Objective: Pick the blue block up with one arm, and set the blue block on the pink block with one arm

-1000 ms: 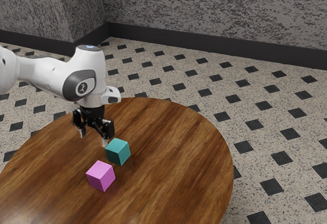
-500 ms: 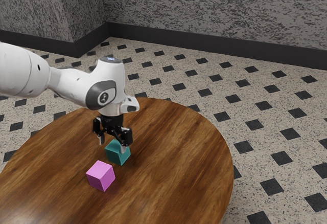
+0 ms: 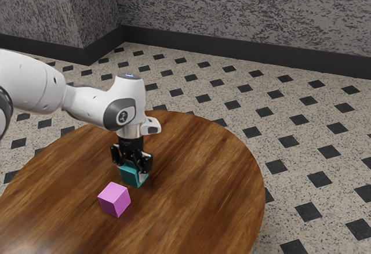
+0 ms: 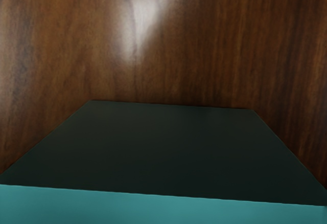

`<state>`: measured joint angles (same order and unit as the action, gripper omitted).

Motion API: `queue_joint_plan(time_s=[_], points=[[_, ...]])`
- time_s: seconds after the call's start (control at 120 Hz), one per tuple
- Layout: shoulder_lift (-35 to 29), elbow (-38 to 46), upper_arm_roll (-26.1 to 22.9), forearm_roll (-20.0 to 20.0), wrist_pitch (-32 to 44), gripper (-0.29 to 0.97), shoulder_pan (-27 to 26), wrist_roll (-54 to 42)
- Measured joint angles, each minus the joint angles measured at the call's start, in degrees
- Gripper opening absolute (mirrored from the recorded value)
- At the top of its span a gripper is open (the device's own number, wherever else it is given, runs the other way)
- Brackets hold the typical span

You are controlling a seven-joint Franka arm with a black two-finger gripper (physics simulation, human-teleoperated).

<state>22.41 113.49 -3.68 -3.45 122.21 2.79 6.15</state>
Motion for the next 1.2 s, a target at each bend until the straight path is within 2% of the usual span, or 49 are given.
queue_joint_plan(time_s=[0.233, 0.608, 1.2], points=[[-3.22, 0.69, -0.91, 0.01, -0.51, 0.41, 0.56, 0.3], [-20.18, 10.57, -1.21, 0.3, -6.49, 0.38, 0.6, 0.75], [-25.66, 18.33, -1.07, 0.82, -7.82, 0.38, -0.06, 1.11]])
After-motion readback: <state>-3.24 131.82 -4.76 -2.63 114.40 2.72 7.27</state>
